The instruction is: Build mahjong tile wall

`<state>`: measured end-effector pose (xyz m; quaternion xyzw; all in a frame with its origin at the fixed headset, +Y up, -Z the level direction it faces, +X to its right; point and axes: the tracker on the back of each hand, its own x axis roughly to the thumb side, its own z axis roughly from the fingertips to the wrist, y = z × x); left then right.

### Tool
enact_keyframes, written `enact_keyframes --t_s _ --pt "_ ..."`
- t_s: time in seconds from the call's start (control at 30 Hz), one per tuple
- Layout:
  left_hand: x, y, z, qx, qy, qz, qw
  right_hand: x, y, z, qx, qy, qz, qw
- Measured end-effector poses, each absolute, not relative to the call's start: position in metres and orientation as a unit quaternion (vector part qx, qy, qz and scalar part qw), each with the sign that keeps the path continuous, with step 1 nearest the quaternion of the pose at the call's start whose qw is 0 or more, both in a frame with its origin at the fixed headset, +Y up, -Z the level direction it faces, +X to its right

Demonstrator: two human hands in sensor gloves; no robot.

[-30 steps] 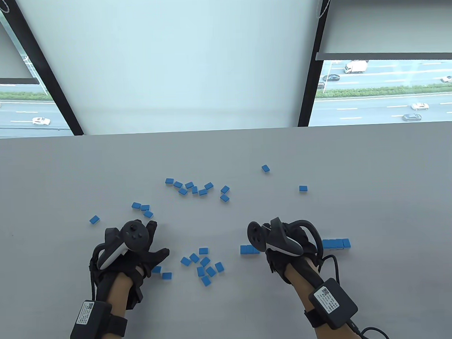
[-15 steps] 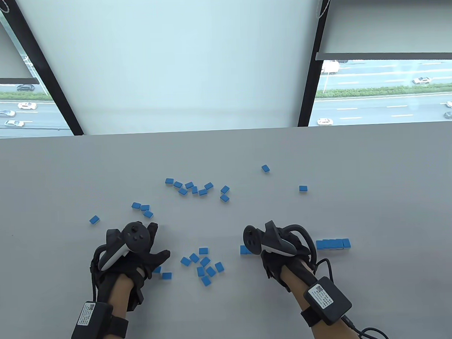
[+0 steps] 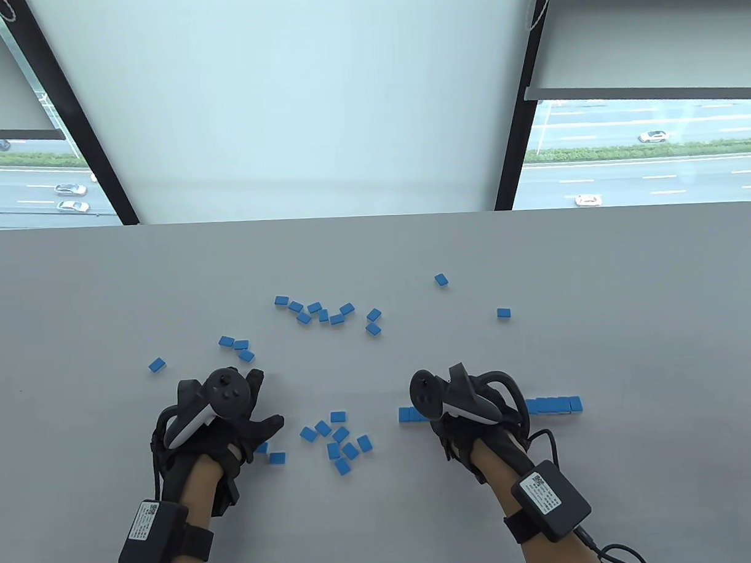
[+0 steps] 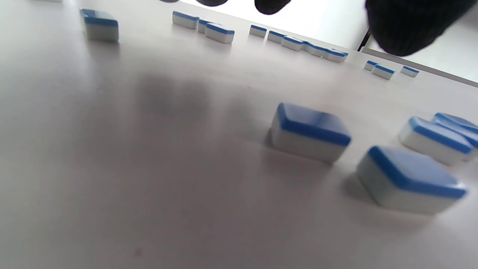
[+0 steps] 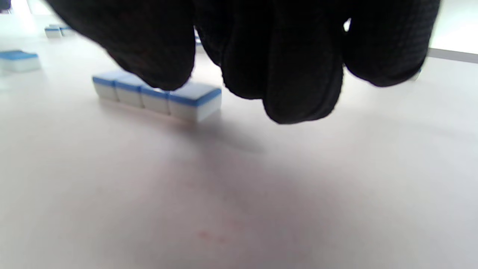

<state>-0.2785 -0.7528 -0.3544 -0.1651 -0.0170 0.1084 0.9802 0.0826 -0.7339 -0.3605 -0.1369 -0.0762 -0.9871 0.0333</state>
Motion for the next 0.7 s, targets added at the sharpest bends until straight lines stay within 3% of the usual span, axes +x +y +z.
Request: enact_keyframes --t_s 0.13,0.33,0.53,0.7 --pt "-0.279 -0.751 -0.355 -0.16 -0.017 0.109 0.981 0.099 -0.699 -0.372 -0.115 -0.032 -0.992 0.047" --pt "-0.283 -0.748 -0.355 -0.155 -0.015 0.113 0.981 0.134 -0.667 -0.432 -0.036 -0.016 -0.994 0.102" --pt "-0.282 -0.749 -0.357 -0.159 -0.015 0.111 0.981 0.163 -0.706 -0.489 0.034 -0.101 -0.99 0.097" --pt "-0.282 -0.75 -0.358 -0.162 -0.014 0.108 0.981 0.181 -0.74 -0.515 0.077 -0.154 -0.983 0.064"
